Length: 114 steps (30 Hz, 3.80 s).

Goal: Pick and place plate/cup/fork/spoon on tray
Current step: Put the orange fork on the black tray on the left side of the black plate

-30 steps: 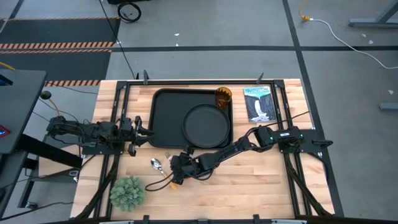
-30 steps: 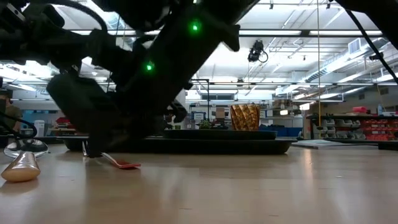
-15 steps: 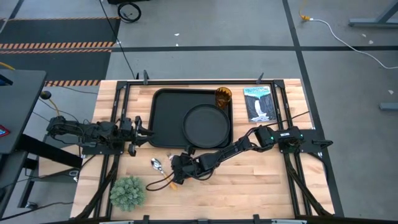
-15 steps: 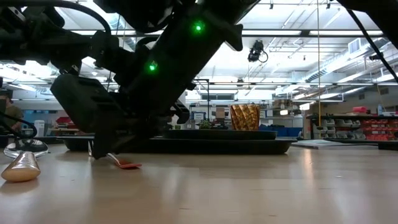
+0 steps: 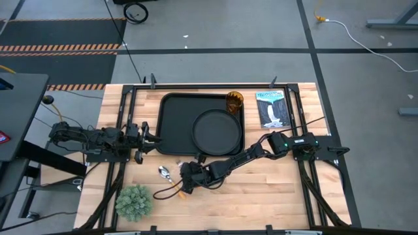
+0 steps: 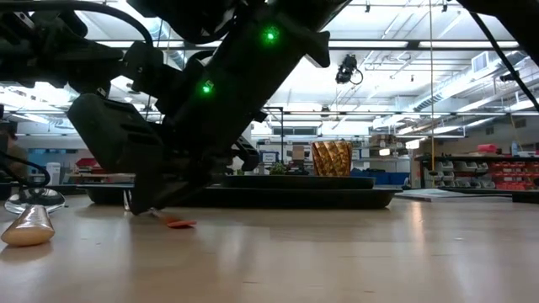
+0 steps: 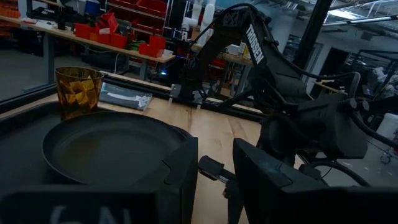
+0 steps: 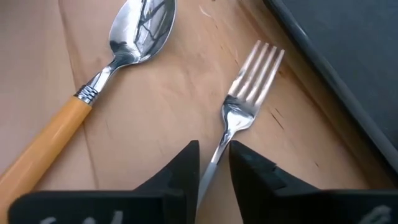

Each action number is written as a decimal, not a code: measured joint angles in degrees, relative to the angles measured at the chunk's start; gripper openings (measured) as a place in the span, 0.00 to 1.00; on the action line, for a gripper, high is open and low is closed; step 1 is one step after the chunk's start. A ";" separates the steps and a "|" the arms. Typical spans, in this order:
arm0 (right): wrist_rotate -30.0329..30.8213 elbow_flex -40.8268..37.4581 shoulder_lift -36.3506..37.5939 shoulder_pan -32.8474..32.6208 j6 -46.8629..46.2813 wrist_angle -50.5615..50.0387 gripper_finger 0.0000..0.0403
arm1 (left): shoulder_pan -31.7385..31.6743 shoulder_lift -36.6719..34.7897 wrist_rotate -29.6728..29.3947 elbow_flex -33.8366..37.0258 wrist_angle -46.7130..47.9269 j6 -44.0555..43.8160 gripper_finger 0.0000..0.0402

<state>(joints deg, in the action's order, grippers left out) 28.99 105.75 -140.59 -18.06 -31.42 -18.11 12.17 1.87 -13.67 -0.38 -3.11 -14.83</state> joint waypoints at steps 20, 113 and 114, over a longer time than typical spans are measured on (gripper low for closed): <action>-1.44 0.02 0.04 0.09 -0.55 -0.11 0.05 | 0.01 0.00 0.00 0.00 0.00 0.37 0.27; 11.54 0.00 4.74 15.98 -37.38 4.33 0.05 | -0.01 0.39 -34.82 -0.83 1.27 3.44 0.27; 11.54 0.00 4.74 16.08 -37.72 3.83 0.05 | 0.01 0.38 -34.80 -0.83 1.27 3.39 0.27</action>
<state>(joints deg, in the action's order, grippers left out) 40.54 105.75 -135.85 -1.99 -69.14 -14.28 12.19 2.25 -48.47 -1.21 -1.85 -11.44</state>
